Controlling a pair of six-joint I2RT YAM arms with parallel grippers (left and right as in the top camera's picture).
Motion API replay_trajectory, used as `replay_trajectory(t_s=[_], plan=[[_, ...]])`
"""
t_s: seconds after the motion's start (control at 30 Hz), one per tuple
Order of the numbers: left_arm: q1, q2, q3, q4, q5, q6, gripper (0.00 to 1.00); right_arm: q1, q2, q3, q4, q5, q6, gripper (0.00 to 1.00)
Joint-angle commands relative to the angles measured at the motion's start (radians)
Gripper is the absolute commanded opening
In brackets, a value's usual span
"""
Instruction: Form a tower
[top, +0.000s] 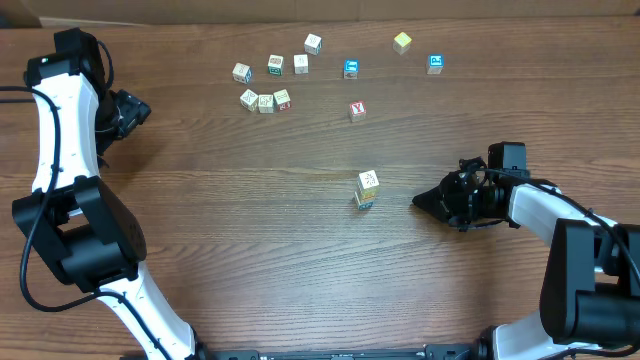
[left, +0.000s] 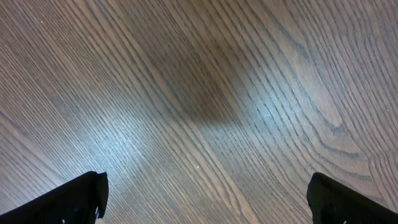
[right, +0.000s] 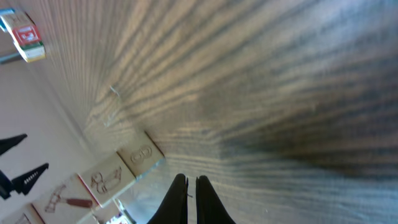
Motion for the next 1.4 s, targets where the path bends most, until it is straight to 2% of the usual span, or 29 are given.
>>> replay_trajectory(t_s=[0.0,0.3,0.5,0.83,1.37], plan=[[-0.006,0.003,0.013,0.001,-0.003,0.008,1.0,0.022,-0.008,-0.002,0.034,0.02,0.04,0.04],[-0.006,0.003,0.013,0.001,-0.003,0.008,0.99,0.155,-0.007,-0.002,0.087,0.146,0.143,0.04],[-0.006,0.003,0.013,0.001,-0.003,0.008,0.99,0.182,-0.007,-0.016,0.113,0.179,0.174,0.04],[-0.006,0.003,0.013,0.001,-0.003,0.008,1.0,0.182,-0.006,-0.042,0.178,0.117,0.117,0.04],[-0.006,0.003,0.013,0.001,-0.003,0.008,1.0,0.181,0.087,-0.096,0.328,0.012,0.156,0.04]])
